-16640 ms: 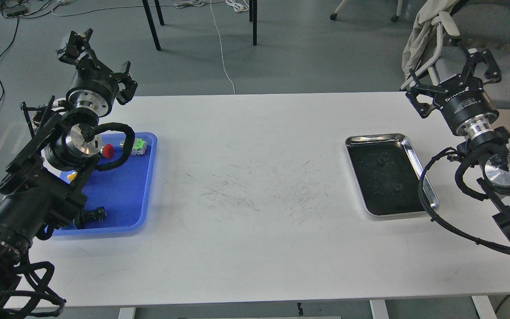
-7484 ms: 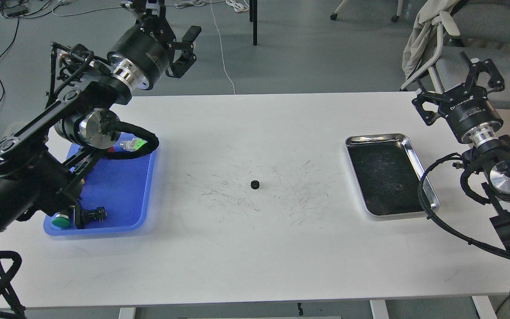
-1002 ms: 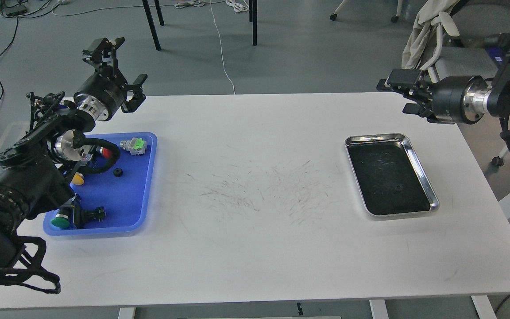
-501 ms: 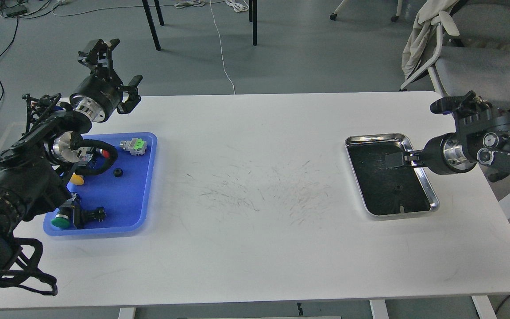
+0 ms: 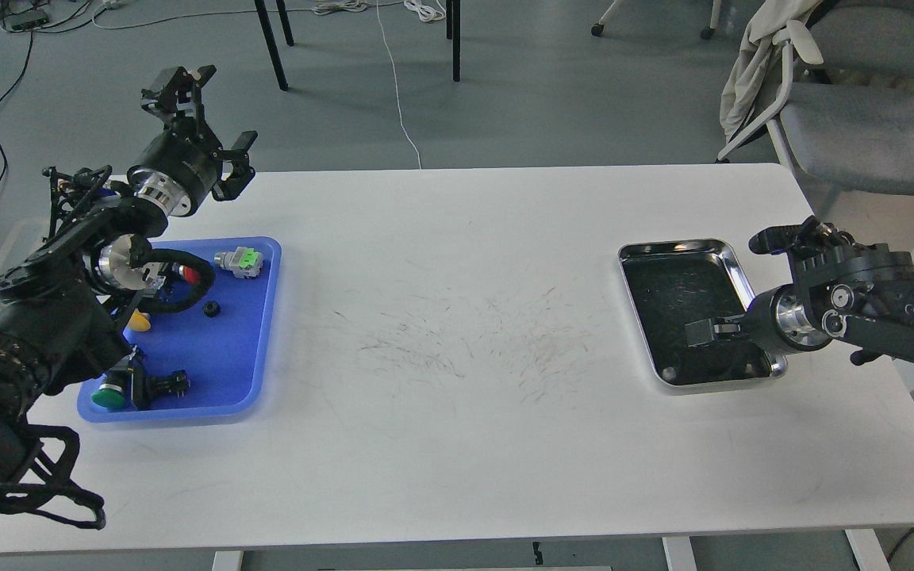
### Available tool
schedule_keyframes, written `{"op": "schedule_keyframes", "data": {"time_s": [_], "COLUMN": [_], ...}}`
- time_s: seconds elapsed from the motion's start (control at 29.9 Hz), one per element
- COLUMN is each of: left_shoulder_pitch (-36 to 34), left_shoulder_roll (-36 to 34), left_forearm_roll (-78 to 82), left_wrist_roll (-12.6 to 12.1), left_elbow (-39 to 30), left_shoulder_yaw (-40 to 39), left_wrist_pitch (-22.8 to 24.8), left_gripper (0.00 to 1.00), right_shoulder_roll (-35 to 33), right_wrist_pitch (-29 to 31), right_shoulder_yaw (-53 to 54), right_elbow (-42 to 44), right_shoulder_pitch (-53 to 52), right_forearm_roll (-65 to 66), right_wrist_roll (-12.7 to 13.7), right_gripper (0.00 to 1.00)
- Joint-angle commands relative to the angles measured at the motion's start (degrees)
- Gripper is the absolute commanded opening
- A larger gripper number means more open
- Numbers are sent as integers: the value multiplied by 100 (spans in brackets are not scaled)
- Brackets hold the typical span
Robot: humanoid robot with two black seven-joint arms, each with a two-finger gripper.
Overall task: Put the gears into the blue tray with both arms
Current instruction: 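Lower the right gripper into the metal tray and grasp another black part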
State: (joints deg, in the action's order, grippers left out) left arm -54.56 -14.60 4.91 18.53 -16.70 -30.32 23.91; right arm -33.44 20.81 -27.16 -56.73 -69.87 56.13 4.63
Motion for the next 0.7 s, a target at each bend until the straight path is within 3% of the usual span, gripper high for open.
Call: {"op": "schedule_keyframes", "data": {"time_s": [0.0, 0.3, 0.4, 0.43, 0.53, 0.6, 0.63, 0.67], "left_shoulder_pitch": [7, -10, -19, -10, -10, -10, -10, -10], "left_shoulder_roll": [-8, -35, -35, -43, -43, -52, -52, -52], "left_forearm_roll": [1, 1, 1, 1, 1, 1, 10, 10], "left_wrist_roll": [1, 1, 1, 1, 1, 1, 1, 1], "left_elbow": [0, 0, 0, 0, 0, 0, 0, 0], "left_shoulder_yaw": [-1, -1, -1, -1, -1, -1, -1, -1], "left_wrist_pitch": [0, 0, 0, 0, 0, 0, 0, 0], "left_gripper": [98, 98, 98, 98, 98, 98, 98, 98], "right_shoulder_roll": [83, 136, 128, 128, 128, 119, 110, 101], "right_wrist_pitch": [-86, -95, -95, -95, -95, -95, -103, -130], "right_shoulder_yaw": [0, 0, 0, 0, 0, 0, 0, 0], "right_elbow": [57, 75, 66, 66, 57, 57, 40, 39], "right_shoulder_pitch": [62, 35, 35, 44, 44, 44, 35, 27], "right_forearm_roll": [3, -6, 3, 3, 108, 213, 231, 240], "right_wrist_roll": [-6, -24, -32, -32, -50, -85, -120, -146], "right_gripper": [93, 79, 69, 64, 31, 21, 1, 1]}}
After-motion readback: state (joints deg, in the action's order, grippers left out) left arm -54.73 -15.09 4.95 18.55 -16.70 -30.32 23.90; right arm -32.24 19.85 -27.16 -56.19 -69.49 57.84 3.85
